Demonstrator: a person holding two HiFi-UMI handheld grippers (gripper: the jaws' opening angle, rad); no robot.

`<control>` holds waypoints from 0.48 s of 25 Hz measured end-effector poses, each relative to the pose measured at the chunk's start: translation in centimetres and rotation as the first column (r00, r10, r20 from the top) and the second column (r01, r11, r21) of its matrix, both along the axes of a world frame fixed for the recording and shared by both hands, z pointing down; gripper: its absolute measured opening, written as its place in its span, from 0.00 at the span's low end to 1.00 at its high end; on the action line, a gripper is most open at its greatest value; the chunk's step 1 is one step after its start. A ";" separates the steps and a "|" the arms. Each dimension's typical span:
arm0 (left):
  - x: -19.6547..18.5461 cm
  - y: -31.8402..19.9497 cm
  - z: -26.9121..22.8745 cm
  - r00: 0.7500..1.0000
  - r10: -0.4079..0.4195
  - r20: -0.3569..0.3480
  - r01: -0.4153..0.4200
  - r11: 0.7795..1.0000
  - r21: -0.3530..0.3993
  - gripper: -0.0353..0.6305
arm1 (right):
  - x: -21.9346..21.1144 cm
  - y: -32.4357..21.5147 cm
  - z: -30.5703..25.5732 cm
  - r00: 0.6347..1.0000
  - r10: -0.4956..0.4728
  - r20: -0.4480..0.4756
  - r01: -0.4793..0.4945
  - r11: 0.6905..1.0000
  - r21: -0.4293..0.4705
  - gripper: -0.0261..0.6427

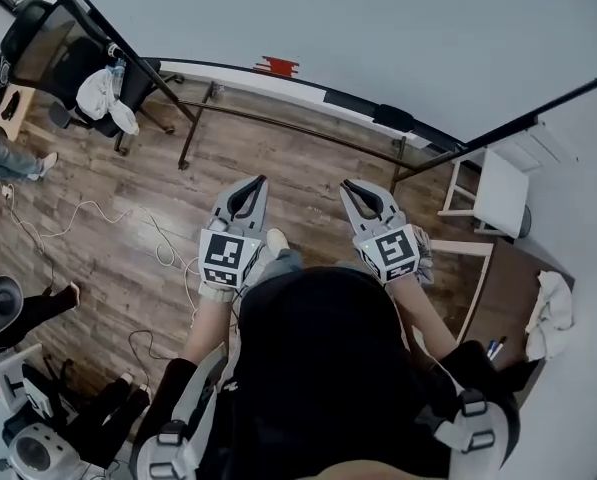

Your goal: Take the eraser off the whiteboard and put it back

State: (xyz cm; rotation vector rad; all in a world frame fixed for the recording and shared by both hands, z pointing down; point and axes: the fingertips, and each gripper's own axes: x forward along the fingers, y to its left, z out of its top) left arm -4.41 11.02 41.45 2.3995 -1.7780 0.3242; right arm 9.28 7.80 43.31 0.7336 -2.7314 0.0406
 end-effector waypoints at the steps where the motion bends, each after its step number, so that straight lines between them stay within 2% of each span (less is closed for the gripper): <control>1: -1.2 -0.5 0.0 1.000 0.008 -0.006 -0.008 1.000 0.001 0.07 | -1.2 -0.6 -0.1 1.000 0.009 -0.009 -0.009 1.000 0.005 0.09; 7: -6.4 -3.5 0.9 0.998 0.041 -0.045 -0.042 0.999 -0.020 0.07 | -5.2 -4.3 0.3 0.993 0.094 -0.069 -0.091 0.995 0.039 0.09; 12: -7.7 -5.3 1.7 0.995 0.086 -0.053 -0.088 0.995 -0.046 0.07 | -5.4 -6.7 1.9 0.978 0.164 -0.133 -0.159 0.986 0.047 0.09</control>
